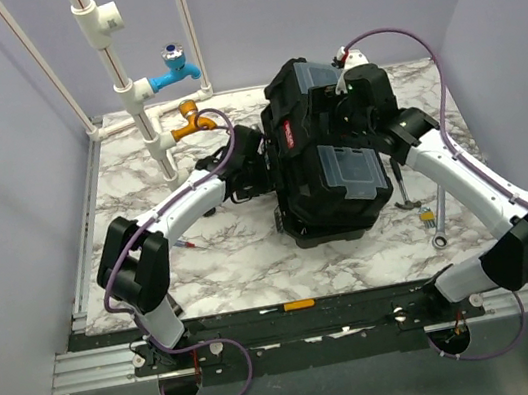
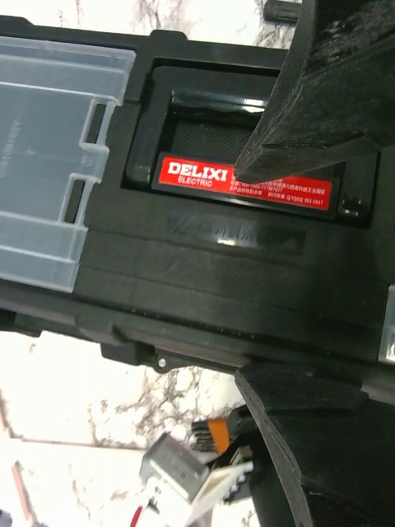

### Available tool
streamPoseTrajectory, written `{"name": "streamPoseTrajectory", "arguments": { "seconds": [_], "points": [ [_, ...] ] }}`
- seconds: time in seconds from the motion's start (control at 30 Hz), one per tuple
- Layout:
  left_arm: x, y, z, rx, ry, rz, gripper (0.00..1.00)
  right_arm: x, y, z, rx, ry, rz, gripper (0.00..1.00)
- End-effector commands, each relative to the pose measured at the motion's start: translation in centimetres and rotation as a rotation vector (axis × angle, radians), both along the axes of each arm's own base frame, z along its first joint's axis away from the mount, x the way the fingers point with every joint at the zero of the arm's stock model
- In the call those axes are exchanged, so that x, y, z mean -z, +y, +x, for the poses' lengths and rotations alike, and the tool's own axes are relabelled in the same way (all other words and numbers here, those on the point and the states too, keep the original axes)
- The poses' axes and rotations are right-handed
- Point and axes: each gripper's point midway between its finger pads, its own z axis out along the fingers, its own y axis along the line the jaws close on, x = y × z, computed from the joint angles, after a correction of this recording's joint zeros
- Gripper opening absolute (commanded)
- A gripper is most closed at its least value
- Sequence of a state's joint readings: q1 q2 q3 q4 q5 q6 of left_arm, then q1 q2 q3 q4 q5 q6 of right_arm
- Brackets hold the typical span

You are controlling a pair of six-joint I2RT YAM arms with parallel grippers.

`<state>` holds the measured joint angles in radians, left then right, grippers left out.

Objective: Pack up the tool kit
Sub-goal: Close the toolbox at the center of the board.

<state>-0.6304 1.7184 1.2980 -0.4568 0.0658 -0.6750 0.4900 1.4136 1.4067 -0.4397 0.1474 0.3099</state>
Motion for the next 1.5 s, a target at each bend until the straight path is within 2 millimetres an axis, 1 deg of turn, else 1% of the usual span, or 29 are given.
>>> {"name": "streamPoseTrajectory", "arguments": {
  "seconds": [0.0, 0.13, 0.2, 0.23, 0.3, 0.4, 0.47, 0.5, 0.57, 0.63, 0.67, 0.7, 0.77, 0.87, 0.93, 1.0, 1.13, 1.17, 1.2, 1.23, 1.3, 1.37, 1.43, 1.47],
  "points": [
    [-4.3, 2.6, 1.4, 0.035, -0.178, 0.195, 0.76, 3.1, -0.2, -0.3, -0.026, 0.077, -0.083, 1.00],
    [-2.9, 5.5, 0.5, 0.057, -0.111, 0.412, 0.76, 4.8, -0.7, 0.3, 0.004, 0.117, -0.139, 1.00],
    [-3.0, 7.9, 0.3, 0.014, -0.100, 0.552, 0.76, 5.4, -0.6, 0.5, -0.002, 0.131, -0.147, 1.00],
    [-3.4, 9.3, 0.4, -0.024, -0.111, 0.620, 0.76, 5.5, -0.4, 0.5, -0.009, 0.133, -0.146, 1.00],
    [-4.5, 11.2, 0.6, -0.082, -0.144, 0.693, 0.77, 5.8, -0.1, 0.5, -0.022, 0.138, -0.141, 1.00],
    [-6.6, 12.6, 0.6, -0.137, -0.194, 0.723, 0.78, 6.3, 0.1, 0.7, -0.028, 0.147, -0.145, 1.00],
    [-7.8, 12.5, 0.5, -0.147, -0.221, 0.685, 0.78, 6.7, -0.1, 0.9, -0.016, 0.152, -0.154, 1.00],
    [-8.0, 12.1, 0.3, -0.118, -0.236, 0.661, 0.78, 6.8, 0.0, 1.0, -0.016, 0.151, -0.154, 1.00],
    [-8.4, 10.3, 0.0, -0.037, -0.288, 0.573, 0.79, 6.7, 0.0, 1.1, -0.014, 0.145, -0.150, 1.00],
    [-8.2, 7.4, -1.0, 0.069, -0.274, 0.388, 0.81, 6.5, 0.2, 1.1, -0.016, 0.134, -0.134, 1.00],
    [-8.1, 6.5, -1.5, 0.101, -0.252, 0.297, 0.81, 6.4, 0.3, 1.0, -0.019, 0.130, -0.125, 1.00],
    [-8.1, 5.1, -2.1, 0.146, -0.224, 0.183, 0.81, 6.2, 0.4, 1.0, -0.021, 0.121, -0.116, 1.00],
    [-7.8, 3.7, -3.1, 0.196, -0.170, 0.011, 0.81, 5.8, 0.4, 0.9, -0.026, 0.108, -0.102, 1.00],
    [-6.9, 3.0, -4.2, 0.237, -0.111, -0.087, 0.81, 5.2, 0.5, 0.6, -0.028, 0.092, -0.087, 1.00],
    [-6.8, 2.7, -5.1, 0.264, -0.097, -0.118, 0.81, 4.9, 0.5, 0.5, -0.031, 0.084, -0.079, 1.00],
    [-7.1, 2.6, -6.2, 0.295, -0.112, -0.151, 0.81, 4.6, 0.5, 0.3, -0.033, 0.077, -0.069, 1.00],
    [-7.7, 3.9, -7.5, 0.317, -0.228, -0.088, 0.82, 4.0, 0.8, 0.1, -0.045, 0.060, -0.044, 1.00],
    [-7.5, 4.3, -7.6, 0.319, -0.269, -0.042, 0.83, 3.8, 0.8, 0.1, -0.048, 0.055, -0.039, 1.00],
    [-7.9, 4.6, -7.8, 0.309, -0.315, 0.002, 0.84, 3.8, 0.9, 0.0, -0.052, 0.054, -0.035, 1.00],
    [-8.1, 5.4, -7.6, 0.269, -0.352, 0.059, 0.84, 3.7, 0.9, 0.0, -0.053, 0.051, -0.033, 1.00],
    [-8.5, 6.6, -7.4, 0.204, -0.382, 0.113, 0.84, 3.5, 0.9, 0.0, -0.052, 0.046, -0.028, 1.00],
    [-9.2, 7.1, -7.5, 0.175, -0.419, 0.104, 0.84, 3.5, 0.9, -0.1, -0.053, 0.043, -0.025, 1.00],
    [-9.9, 7.4, -7.9, 0.164, -0.463, 0.070, 0.84, 3.5, 0.9, -0.1, -0.054, 0.041, -0.020, 1.00],
    [-9.8, 7.7, -8.1, 0.141, -0.470, 0.062, 0.84, 3.5, 1.0, -0.1, -0.057, 0.040, -0.017, 1.00]
  ]
}}
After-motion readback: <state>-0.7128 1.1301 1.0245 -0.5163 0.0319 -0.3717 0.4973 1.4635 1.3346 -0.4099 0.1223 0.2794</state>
